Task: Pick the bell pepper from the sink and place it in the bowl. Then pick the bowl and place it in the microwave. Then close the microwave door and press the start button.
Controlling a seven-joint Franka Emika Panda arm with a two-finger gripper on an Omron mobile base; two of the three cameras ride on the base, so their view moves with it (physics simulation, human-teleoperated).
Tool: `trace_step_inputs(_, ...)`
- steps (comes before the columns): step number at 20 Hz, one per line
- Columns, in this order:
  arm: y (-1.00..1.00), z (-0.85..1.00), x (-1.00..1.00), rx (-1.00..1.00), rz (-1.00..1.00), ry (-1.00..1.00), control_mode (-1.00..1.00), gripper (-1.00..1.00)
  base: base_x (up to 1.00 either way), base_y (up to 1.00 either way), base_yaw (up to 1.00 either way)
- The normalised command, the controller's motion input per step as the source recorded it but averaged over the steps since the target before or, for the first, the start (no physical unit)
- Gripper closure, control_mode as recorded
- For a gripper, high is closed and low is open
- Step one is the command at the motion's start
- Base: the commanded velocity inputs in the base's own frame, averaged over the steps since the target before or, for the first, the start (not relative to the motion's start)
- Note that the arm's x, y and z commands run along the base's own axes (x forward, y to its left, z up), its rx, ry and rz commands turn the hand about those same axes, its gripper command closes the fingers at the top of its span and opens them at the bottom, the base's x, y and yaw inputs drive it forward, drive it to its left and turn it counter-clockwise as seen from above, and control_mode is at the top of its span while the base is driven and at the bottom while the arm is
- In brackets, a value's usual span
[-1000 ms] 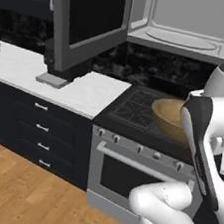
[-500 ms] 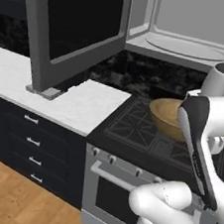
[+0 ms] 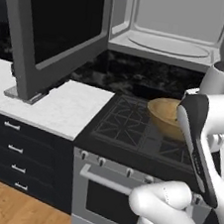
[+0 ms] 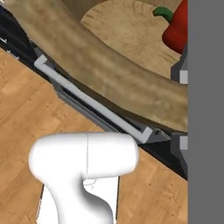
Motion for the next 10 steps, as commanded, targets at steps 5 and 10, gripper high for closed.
trace_step_inputs(5,0.0,0.0,0.0,0.0,0.0,0.0,1.0,1.0,0.14,0.01,-0.45)
trace_step_inputs(10,0.02,0.06,-0.01,0.0,-0.03,0.0,-1.0,1.0,0.0,0.0,-0.05)
